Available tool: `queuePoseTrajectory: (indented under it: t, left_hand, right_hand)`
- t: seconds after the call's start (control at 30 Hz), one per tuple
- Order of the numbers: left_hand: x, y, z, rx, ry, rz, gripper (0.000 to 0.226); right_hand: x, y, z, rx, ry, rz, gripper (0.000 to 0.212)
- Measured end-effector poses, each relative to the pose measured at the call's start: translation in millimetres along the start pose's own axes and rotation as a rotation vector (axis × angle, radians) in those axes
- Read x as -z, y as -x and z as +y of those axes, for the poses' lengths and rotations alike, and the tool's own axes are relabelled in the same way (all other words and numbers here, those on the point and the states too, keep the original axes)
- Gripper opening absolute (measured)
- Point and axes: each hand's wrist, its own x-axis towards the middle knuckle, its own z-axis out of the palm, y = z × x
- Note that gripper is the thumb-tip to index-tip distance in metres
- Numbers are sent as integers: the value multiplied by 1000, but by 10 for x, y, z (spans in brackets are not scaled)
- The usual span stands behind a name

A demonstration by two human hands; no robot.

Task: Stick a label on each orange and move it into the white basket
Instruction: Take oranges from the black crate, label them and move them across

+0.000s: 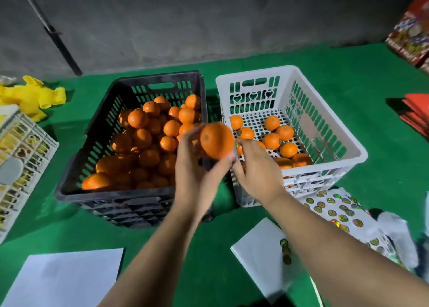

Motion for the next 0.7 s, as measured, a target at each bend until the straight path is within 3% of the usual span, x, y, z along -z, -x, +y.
queuePoseTrajectory:
  t: [0.13, 0.2, 0.27, 0.4, 0.57, 0.7]
  left_hand:
    - [-207, 810, -318, 85, -20, -237, 78]
    - [-255, 1118, -575, 280, 15, -394, 76]
    - [-326, 1325, -815, 453, 70, -508, 69]
    - [-492, 1565, -1225, 653, 43, -636, 69]
    - [-481, 1642, -1484, 802, -39, -627, 68]
    - [-459, 1650, -1537, 784, -93, -699, 68]
  right_hand:
    - [71, 409, 164, -20, -445, 251, 34]
    - [16, 791, 309, -58, -411, 341, 30]
    - [-102, 1221, 462, -111, -278, 313, 29]
    - [-371, 1826, 743, -313, -41, -36, 23]
    - [-454, 2015, 950, -311, 259, -589, 43]
    - [-467, 2066, 1026, -279, 279, -669, 43]
